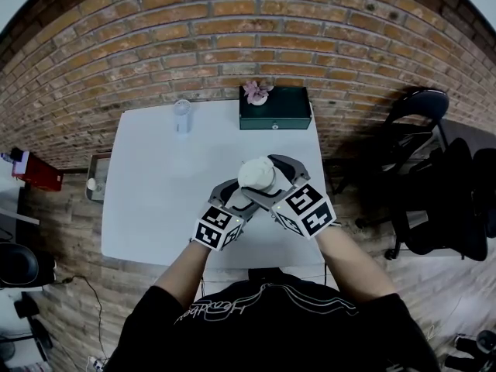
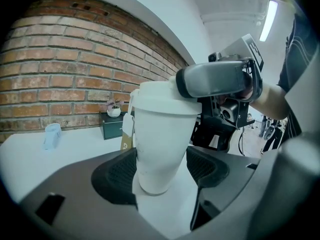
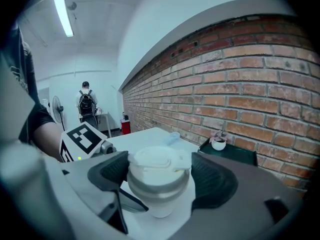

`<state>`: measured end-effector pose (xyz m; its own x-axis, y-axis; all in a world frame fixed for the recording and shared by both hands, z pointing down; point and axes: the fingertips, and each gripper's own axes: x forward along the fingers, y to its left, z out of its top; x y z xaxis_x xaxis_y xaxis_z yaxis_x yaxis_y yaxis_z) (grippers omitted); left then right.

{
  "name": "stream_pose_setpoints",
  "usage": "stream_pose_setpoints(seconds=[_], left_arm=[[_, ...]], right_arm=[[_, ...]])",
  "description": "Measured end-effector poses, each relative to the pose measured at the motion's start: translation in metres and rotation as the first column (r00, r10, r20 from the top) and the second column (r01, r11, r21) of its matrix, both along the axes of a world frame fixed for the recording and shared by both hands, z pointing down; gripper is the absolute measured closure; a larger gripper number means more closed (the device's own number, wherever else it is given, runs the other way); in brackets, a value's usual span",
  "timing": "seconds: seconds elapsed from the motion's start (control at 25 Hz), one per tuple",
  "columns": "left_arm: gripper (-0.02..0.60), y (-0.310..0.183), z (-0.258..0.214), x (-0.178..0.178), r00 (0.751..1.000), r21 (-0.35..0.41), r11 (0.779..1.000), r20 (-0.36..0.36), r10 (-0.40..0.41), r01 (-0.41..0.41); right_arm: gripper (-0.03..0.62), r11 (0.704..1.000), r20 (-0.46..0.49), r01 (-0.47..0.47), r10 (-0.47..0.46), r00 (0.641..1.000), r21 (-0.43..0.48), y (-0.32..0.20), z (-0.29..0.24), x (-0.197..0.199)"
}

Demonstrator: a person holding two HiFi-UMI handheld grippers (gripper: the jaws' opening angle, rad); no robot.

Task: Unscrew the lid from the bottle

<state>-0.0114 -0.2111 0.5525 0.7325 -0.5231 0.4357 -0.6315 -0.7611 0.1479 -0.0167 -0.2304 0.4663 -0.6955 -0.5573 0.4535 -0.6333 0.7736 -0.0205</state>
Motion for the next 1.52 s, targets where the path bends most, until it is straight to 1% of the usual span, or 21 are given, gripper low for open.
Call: stream_pose_setpoints(seconds=[0.16,0.32,0.48,0.72,0.96,1.12,1.16,1.28,1.36,1.44,1.52], left_arm=[[0.250,0.000,0.001,0.000,1.000,-0.004,1.000,-0.001,0.008,-0.008],[0.250,0.001,0.000,-0.001,1.000,-0.028,0.999,-0.020,0.022,-0.023],[0.249,0.001,-0.004,-0.003,1.000,-0.011,1.000,-0.004,0.022,-0.022],[0.249,0.005,-0.010,-0.017,1.000,-0.011,1.000,-0.011,-0.020,0.020],[0.249,0.016,-0.026,-0.040,0.998,-0.001,0.998,-0.014,-0.056,0.056],[0.251,0.024,-0.045,-0.064,0.993,0.029,0.993,-0.032,-0.114,0.115],[0.265,0.025,-0.053,-0.069,0.990,0.047,0.990,-0.040,-0.133,0.135],[0.378,0.030,-0.082,-0.084,0.979,0.100,0.976,-0.084,-0.183,0.191],[0.523,0.039,-0.101,-0.090,0.973,0.100,0.974,-0.129,-0.192,0.205],[0.537,0.053,-0.122,-0.091,0.967,0.090,0.977,-0.186,-0.174,0.193],[0.544,0.067,-0.143,-0.090,0.962,0.095,0.979,-0.228,-0.154,0.179]], right_arm=[[0.212,1.000,-0.011,0.011,-0.011,1.000,0.005,0.000,0.000,0.000],[0.218,1.000,-0.015,0.027,-0.027,1.000,0.009,0.000,-0.003,-0.002],[0.220,0.999,-0.012,0.033,-0.033,0.999,0.022,-0.002,-0.009,-0.001],[0.221,0.999,0.006,0.031,-0.031,0.999,0.037,-0.004,-0.026,0.001],[0.223,0.996,0.036,0.018,-0.021,0.999,0.083,-0.004,-0.057,0.003],[0.223,0.992,0.085,-0.020,0.009,0.996,0.127,-0.001,-0.085,0.007],[0.223,0.989,0.100,-0.033,0.018,0.995,0.143,0.001,-0.094,0.008],[0.223,0.976,0.146,-0.075,0.045,0.988,0.203,0.006,-0.124,0.015],[0.224,0.965,0.169,-0.104,0.064,0.984,0.241,0.014,-0.142,0.019],[0.223,0.955,0.189,-0.130,0.080,0.979,0.267,0.027,-0.157,0.025],[0.224,0.947,0.215,-0.151,0.090,0.972,0.284,0.042,-0.172,0.031]])
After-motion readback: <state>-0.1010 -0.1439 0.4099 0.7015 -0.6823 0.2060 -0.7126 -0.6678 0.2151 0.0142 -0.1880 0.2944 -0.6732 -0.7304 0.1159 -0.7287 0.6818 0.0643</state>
